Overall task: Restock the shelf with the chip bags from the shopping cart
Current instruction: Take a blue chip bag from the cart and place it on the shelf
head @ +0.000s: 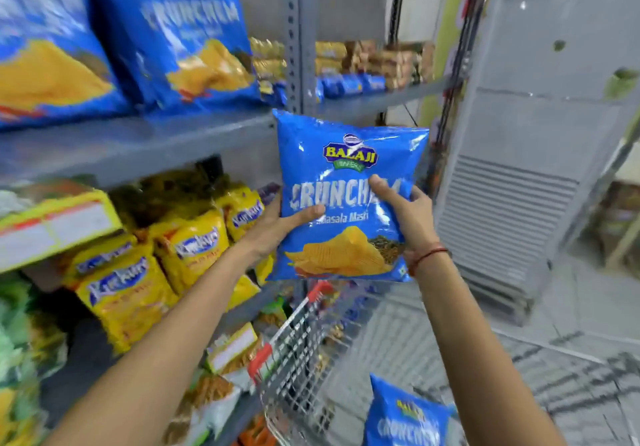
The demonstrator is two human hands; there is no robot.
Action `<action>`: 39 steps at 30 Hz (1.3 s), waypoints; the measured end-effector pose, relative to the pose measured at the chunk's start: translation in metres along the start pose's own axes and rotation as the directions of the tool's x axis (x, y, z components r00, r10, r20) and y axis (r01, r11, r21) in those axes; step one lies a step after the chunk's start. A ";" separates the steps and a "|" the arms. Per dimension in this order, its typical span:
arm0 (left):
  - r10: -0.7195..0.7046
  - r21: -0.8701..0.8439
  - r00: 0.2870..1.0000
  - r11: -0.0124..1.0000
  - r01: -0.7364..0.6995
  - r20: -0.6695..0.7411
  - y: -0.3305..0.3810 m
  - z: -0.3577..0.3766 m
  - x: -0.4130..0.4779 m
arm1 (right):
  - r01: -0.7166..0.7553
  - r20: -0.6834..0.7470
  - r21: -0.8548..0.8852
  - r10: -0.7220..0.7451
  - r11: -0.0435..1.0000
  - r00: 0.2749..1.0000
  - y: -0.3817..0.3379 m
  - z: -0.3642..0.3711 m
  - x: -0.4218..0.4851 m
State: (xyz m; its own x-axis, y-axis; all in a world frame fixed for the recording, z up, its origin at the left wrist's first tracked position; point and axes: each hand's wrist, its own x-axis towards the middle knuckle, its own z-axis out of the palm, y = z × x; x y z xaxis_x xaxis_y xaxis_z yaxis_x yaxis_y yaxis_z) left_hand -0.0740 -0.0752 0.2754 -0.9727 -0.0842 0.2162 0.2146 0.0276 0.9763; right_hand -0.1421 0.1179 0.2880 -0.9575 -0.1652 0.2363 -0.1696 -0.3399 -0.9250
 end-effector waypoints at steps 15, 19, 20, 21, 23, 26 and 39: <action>0.402 0.242 0.798 0.915 -0.324 -0.449 0.210 -0.139 -0.064 | 0.226 0.449 0.229 -0.309 0.947 0.838 -0.143 0.242 0.034; 0.397 0.285 0.732 0.916 -0.282 -0.553 0.224 -0.182 -0.081 | 0.185 0.508 0.200 -0.264 0.962 0.820 -0.135 0.303 0.035; 0.394 0.287 0.713 0.918 -0.274 -0.580 0.226 -0.192 -0.083 | 0.173 0.519 0.185 -0.246 0.967 0.818 -0.130 0.316 0.036; 0.387 0.283 0.695 0.921 -0.267 -0.606 0.226 -0.201 -0.086 | 0.162 0.531 0.185 -0.237 0.969 0.814 -0.126 0.329 0.037; 0.367 0.273 0.665 0.930 -0.246 -0.650 0.223 -0.218 -0.089 | 0.143 0.551 0.180 -0.220 0.973 0.805 -0.116 0.350 0.042; 0.332 0.266 0.649 0.943 -0.202 -0.685 0.218 -0.238 -0.088 | 0.148 0.583 0.156 -0.212 0.977 0.784 -0.102 0.372 0.047; 0.195 0.257 0.598 0.966 0.020 -0.778 0.199 -0.263 -0.067 | 0.113 0.523 -0.022 -0.085 0.993 0.848 -0.048 0.403 0.081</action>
State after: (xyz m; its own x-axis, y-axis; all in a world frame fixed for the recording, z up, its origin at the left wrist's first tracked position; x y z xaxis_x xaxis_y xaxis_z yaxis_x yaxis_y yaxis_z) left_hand 0.0572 -0.3260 0.4574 -0.4710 -0.8196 0.3262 0.1651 0.2813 0.9453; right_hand -0.1176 -0.2521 0.4709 -0.6762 -0.5952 0.4342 -0.2816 -0.3357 -0.8989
